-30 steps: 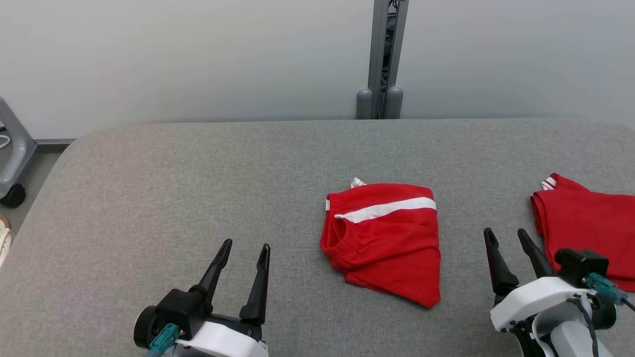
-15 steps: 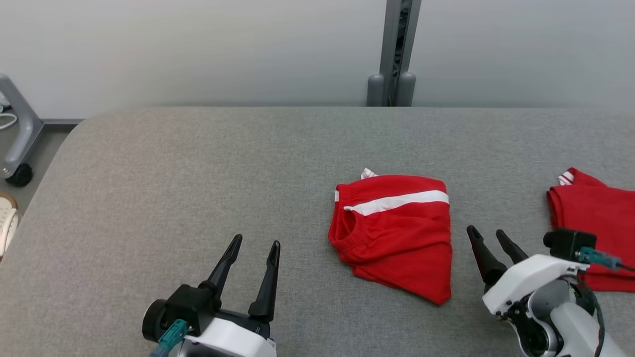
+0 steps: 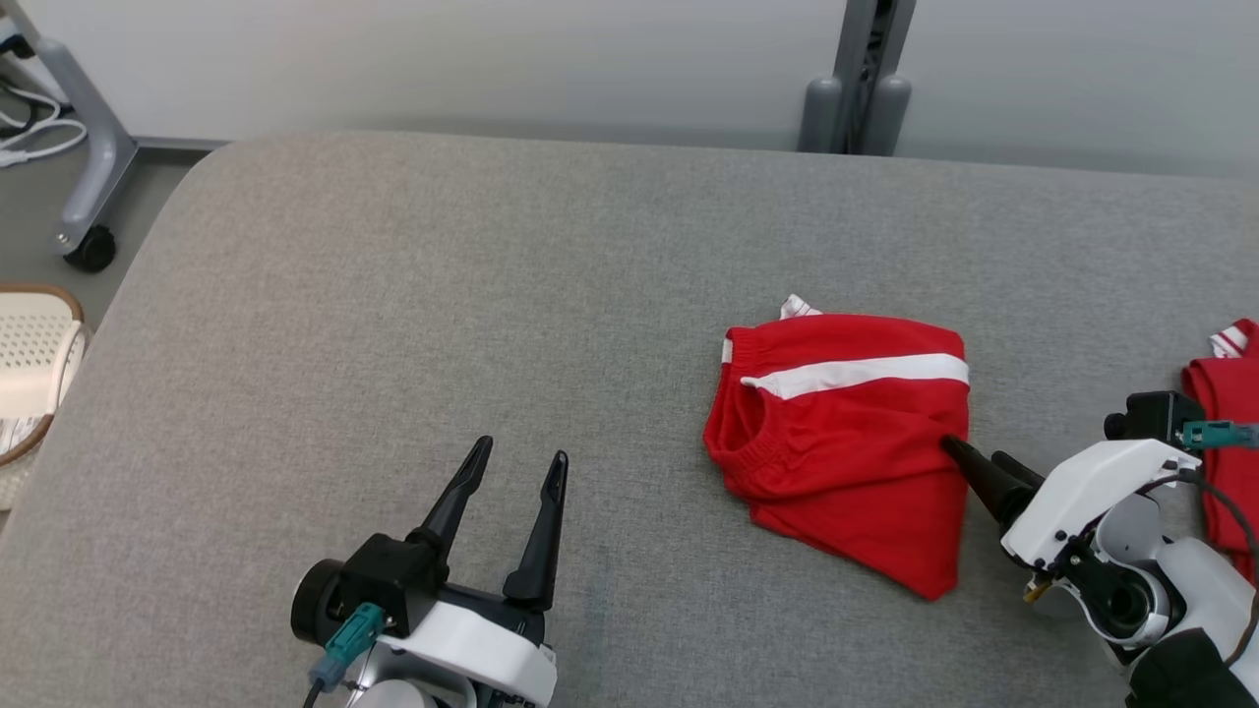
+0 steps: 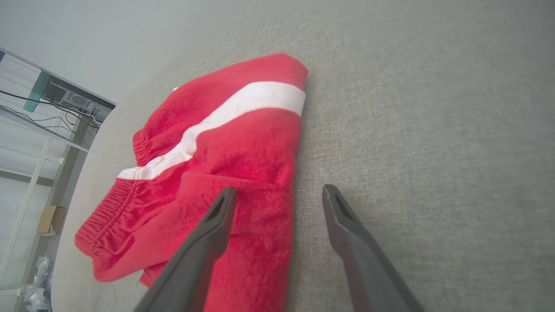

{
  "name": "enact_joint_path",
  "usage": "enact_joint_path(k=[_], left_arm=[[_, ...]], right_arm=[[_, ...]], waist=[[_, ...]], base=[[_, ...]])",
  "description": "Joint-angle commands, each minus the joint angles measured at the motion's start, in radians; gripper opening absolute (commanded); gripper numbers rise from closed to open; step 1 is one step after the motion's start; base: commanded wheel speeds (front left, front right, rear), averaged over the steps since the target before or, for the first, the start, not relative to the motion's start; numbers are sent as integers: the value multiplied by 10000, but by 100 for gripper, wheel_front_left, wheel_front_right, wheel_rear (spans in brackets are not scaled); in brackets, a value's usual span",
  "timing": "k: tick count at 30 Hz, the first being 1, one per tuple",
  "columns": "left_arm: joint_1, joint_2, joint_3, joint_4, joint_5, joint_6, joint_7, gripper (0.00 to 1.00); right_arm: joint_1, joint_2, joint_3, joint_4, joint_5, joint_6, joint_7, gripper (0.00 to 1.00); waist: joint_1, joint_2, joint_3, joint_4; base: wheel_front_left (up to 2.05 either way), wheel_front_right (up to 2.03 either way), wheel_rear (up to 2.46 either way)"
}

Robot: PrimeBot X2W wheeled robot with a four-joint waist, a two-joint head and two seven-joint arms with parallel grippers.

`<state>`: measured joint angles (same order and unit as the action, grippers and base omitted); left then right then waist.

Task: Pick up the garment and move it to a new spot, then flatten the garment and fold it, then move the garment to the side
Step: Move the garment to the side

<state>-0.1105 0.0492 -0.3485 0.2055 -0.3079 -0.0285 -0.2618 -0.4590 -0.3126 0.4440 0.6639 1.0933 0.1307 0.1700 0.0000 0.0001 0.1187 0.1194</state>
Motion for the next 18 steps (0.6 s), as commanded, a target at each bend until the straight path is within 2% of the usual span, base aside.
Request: enact_joint_path(k=[1,8,18], left_arm=[[-172,39,-16,-7,49,-46,-43,100],[-495,40,-177,-54,31,-41,-43,100],[-743,40,-367,-23,-77,29,-43,100]], right_arm=[[-161,-90,115,99,209,1,144,100],[-905,-421,869,595,964,1,698,100],[-1550,-362,1750,776,1688,-1,819,100]], waist=[[0,-1,175,150],[0,-1,673,446],[0,-1,956,694]], base=[[0,0,0],[0,0,0],[0,0,0]])
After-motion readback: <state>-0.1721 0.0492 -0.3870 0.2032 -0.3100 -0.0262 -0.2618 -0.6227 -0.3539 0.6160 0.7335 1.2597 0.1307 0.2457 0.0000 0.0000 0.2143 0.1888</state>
